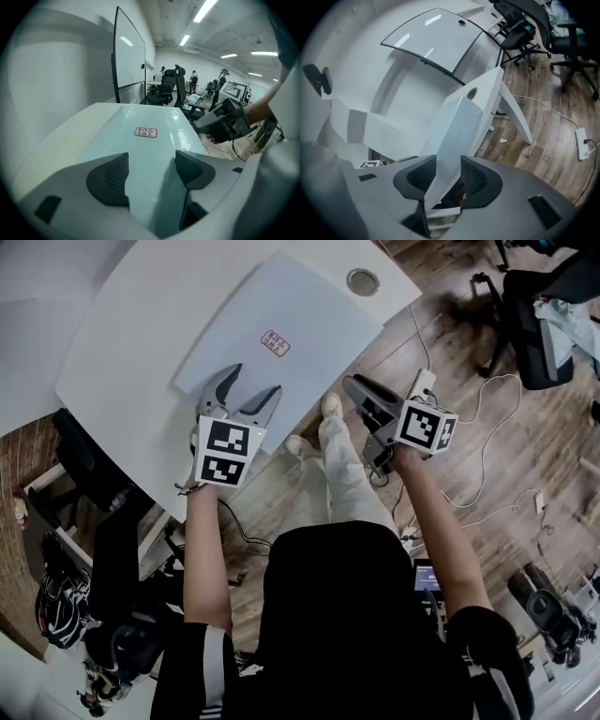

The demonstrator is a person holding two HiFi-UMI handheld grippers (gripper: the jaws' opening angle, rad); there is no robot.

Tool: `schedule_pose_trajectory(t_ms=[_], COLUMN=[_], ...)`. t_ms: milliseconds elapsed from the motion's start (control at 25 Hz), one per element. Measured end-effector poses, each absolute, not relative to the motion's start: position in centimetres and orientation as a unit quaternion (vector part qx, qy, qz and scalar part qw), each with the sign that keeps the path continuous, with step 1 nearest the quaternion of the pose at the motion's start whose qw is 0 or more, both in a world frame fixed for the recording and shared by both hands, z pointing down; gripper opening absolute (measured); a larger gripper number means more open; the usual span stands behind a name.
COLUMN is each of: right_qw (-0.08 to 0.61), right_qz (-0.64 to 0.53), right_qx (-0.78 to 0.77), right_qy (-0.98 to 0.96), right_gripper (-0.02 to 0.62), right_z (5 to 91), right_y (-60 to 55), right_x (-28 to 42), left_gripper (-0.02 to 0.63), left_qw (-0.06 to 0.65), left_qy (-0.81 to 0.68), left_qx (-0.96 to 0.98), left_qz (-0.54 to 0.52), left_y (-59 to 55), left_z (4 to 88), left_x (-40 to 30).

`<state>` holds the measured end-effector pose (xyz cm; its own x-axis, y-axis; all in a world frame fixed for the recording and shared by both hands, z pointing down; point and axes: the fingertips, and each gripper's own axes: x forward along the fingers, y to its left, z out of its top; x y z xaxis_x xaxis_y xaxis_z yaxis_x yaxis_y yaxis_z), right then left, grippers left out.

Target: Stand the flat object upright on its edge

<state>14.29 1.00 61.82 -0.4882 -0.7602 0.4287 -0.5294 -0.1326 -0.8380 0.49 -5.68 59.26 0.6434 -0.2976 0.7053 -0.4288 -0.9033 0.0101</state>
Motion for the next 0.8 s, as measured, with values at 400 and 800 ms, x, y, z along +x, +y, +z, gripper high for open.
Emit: schedule_pose_trajectory(t_ms=[400, 800], right_qw=[0.155, 0.202], right_qz=[-0.595, -0.617], right_qx=[-0.433, -0.389], right_qy=[0.659, 0.654], right_gripper=[0.245, 0.261], right_z=[62.2, 62.7], right_y=[0.2, -0.7], right_x=[13.0, 12.5], left_gripper=[0.321, 0.319], left_qw=[0.076, 0.071], left_qy=[-0.192, -0.188], left_qx=[0.905, 0.906], left_qz=[0.371, 0.371], left_y=[-5.3, -4.9], left_z=[59.2, 59.0], left_x=[0.3, 0.0])
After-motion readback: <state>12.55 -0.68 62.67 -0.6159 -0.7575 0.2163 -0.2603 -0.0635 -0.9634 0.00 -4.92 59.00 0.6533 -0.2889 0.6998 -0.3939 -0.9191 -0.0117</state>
